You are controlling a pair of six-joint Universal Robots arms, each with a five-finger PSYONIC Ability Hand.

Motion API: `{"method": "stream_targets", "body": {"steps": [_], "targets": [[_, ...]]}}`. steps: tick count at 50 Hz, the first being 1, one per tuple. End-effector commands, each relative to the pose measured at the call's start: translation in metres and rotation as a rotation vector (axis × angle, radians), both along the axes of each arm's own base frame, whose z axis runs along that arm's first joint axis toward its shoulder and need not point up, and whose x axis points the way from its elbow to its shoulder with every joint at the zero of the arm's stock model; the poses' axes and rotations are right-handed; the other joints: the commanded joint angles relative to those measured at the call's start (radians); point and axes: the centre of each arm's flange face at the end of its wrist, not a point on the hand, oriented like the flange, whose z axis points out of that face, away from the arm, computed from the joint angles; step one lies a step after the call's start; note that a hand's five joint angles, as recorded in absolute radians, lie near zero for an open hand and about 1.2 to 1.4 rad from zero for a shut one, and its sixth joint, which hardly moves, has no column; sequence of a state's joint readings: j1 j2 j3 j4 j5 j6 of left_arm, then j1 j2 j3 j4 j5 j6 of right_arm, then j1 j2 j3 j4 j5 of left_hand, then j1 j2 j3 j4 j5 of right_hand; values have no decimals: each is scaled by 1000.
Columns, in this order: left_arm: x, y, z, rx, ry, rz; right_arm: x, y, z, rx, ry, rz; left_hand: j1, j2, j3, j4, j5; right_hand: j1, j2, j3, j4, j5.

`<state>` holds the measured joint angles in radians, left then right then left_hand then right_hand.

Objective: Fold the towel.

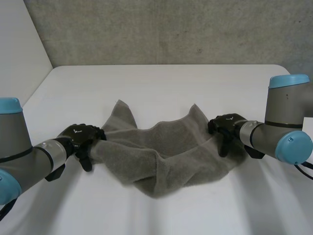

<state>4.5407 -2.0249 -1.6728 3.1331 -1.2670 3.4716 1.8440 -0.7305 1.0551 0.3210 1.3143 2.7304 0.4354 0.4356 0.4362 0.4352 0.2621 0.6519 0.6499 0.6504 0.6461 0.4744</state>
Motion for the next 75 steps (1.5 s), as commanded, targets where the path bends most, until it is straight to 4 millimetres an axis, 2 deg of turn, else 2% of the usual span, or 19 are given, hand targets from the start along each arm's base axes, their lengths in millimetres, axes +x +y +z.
{"method": "stream_targets", "body": {"steps": [1, 4, 9, 11, 13, 14, 15, 20, 29, 39, 41, 42, 44, 51, 55, 63, 68, 70, 75], "targets": [[1, 1, -1, -23, 3, 2, -3, -2, 7, -16, -4, -12, 83, 83, 83, 84, 82, 483, 485, 484, 489, 486], [2, 2, 0, -37, 4, 5, -9, -4, 20, -38, -9, -27, 83, 83, 83, 84, 82, 613, 615, 614, 619, 616], [4, 0, 5, -64, 9, 11, -13, -2, 35, -69, -15, -35, 83, 83, 83, 84, 82, 610, 612, 612, 616, 613], [4, -1, 6, -72, 10, 14, -14, 3, 42, -78, -15, -35, 83, 83, 83, 84, 82, 529, 531, 530, 535, 532], [5, 0, 8, -74, 12, 17, -15, 3, 42, -78, -15, -35, 83, 83, 83, 84, 82, 528, 530, 530, 534, 531], [5, 0, 8, -74, 12, 17, -15, 5, 42, -74, -13, -34, 83, 83, 83, 84, 82, 432, 434, 434, 438, 435], [6, 1, 8, -74, 12, 18, -16, 8, 39, -61, -8, -33, 81, 80, 80, 81, 79, 213, 215, 215, 219, 216], [6, 1, 8, -79, 13, 18, -17, 12, 32, -40, -1, -34, 81, 80, 80, 81, 79, -12, -10, -10, -6, -9], [6, 3, 6, -71, 13, 17, -19, 13, 32, -33, -2, -36, 78, 77, 77, 78, 76, -53, -51, -52, -47, -50], [6, 4, 7, -72, 14, 16, -20, 16, 40, -65, -8, -37, 72, 71, 71, 72, 70, 82, 84, 83, 88, 85], [6, 5, 8, -75, 14, 16, -20, 17, 50, -98, -18, -38, 72, 71, 71, 72, 70, 494, 496, 495, 499, 497], [6, 5, 9, -78, 15, 14, -20, 17, 50, -98, -18, -38, 72, 71, 71, 72, 70, 496, 498, 497, 502, 499], [6, 6, 10, -83, 16, 14, -22, 20, 64, -146, -32, -42, 72, 71, 71, 72, 70, 744, 746, 745, 749, 747], [7, 8, 15, -95, 19, 15, -40, 29, 79, -221, -54, -75, 72, 71, 71, 72, 70, 744, 746, 746, 750, 747], [7, 11, 15, -92, 16, 13, -47, 38, 75, -232, -59, -83, 72, 71, 71, 72, 70, 744, 746, 746, 750, 747], [8, 9, 13, -88, 12, 15, -69, 65, 42, -243, -55, -74, 60, 60, 59, 60, 59, 744, 746, 746, 750, 747], [11, 5, 17, -100, 14, 28, -71, 73, 41, -298, 15, -22, 16, 16, 15, 16, 15, 744, 746, 746, 750, 747], [21, -3, 21, -113, 16, 71, -71, 74, 40, -308, 36, -8, -45, -46, -46, -45, -47, 744, 746, 746, 750, 747], [27, -9, 25, -128, 17, 93, -70, 76, 39, -327, 78, 21, -122, -122, -123, -122, -123, 744, 746, 746, 750, 747]]}}
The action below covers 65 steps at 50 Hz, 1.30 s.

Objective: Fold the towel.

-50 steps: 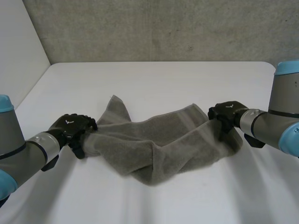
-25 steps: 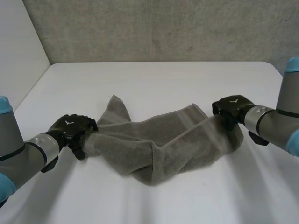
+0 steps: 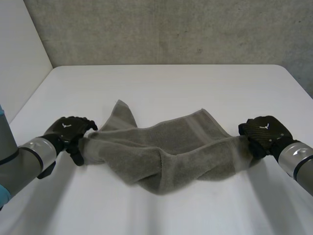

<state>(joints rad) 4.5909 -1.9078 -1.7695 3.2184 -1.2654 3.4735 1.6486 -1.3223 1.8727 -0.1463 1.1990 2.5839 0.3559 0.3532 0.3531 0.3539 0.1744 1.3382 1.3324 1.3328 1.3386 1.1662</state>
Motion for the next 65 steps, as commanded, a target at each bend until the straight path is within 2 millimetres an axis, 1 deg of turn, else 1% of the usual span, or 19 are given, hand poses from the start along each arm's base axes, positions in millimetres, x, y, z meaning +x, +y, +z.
{"method": "stream_targets", "body": {"steps": [1, 21, 23, 25, 29, 34, 36, 37, 38, 39, 40, 41, 42, 44, 45, 47, 50, 56, 65], "targets": [[11, -12, 6, -23, 4, 46, 1, 2, -1, -33, 72, 35, -43, -40, -40, -41, -36, 58, 64, 63, 58, 56], [8, -27, -12, 144, 13, 52, 3, 6, -13, -4, 95, 50, 242, 245, 245, 244, 249, 58, 64, 63, 58, 56], [9, -26, -15, 172, 10, 52, 3, 6, -13, -4, 95, 50, 386, 389, 389, 388, 393, 58, 64, 63, 58, 56], [8, -25, -14, 187, 12, 51, 3, 6, -13, -3, 95, 48, 804, 807, 807, 806, 811, 58, 64, 63, 58, 56], [4, -23, -7, 162, 12, 38, 3, 4, -9, -17, 84, 45, 1040, 1043, 1043, 1042, 1047, 58, 64, 63, 58, 56], [-6, -34, 28, 14, 32, 11, 5, -16, 14, -118, 65, 32, 1040, 1043, 1043, 1042, 1047, 58, 64, 63, 58, 56], [-20, -53, 64, -150, 55, -13, 7, -30, 30, -196, 57, 23, 1040, 1043, 1043, 1042, 1047, 58, 64, 63, 58, 56], [-20, -53, 64, -151, 56, -13, 12, -43, 49, -280, 28, 22, 1040, 1043, 1043, 1042, 1047, 58, 64, 63, 58, 56], [-29, -63, 89, -246, 82, -20, 18, -56, 74, -394, -24, 17, 1040, 1043, 1043, 1042, 1047, 58, 64, 63, 58, 56], [-36, -73, 118, -347, 126, -12, 18, -57, 75, -395, -24, 17, 1040, 1043, 1043, 1042, 1047, 58, 64, 63, 58, 56], [-36, -73, 119, -348, 126, -12, 25, -69, 103, -517, -92, 11, 1040, 1043, 1043, 1042, 1047, 58, 64, 63, 58, 56], [-41, -81, 151, -449, 185, 11, 26, -79, 133, -647, -158, -6, 1040, 1043, 1043, 1042, 1047, 58, 64, 63, 58, 56], [-41, -81, 151, -450, 185, 12, 26, -79, 133, -649, -159, -6, 1040, 1043, 1043, 1042, 1047, 58, 64, 63, 58, 56], [-40, -91, 212, -639, 325, 86, 20, -86, 198, -915, -302, -60, 1040, 1043, 1043, 1042, 1047, 58, 64, 63, 58, 56], [-40, -91, 212, -640, 325, 87, 20, -86, 199, -916, -303, -60, 1040, 1043, 1043, 1042, 1047, 58, 64, 63, 58, 56], [-34, -92, 252, -777, 443, 156, 16, -82, 222, -997, -368, -80, 1040, 1043, 1043, 1042, 1047, 58, 64, 63, 58, 56], [-30, -90, 262, -813, 495, 194, 10, -76, 242, -1040, -453, -117, 1040, 1043, 1043, 1042, 1047, 58, 64, 63, 58, 56], [-25, -89, 223, -693, 460, 222, 13, -71, 195, -805, -409, -111, 1040, 1043, 1043, 1042, 1047, 58, 64, 63, 58, 56], [-5, -64, 80, -388, 338, 204, 23, -38, 82, -410, -272, 78, 1040, 1043, 1043, 1042, 1047, 58, 64, 63, 58, 56]]}}
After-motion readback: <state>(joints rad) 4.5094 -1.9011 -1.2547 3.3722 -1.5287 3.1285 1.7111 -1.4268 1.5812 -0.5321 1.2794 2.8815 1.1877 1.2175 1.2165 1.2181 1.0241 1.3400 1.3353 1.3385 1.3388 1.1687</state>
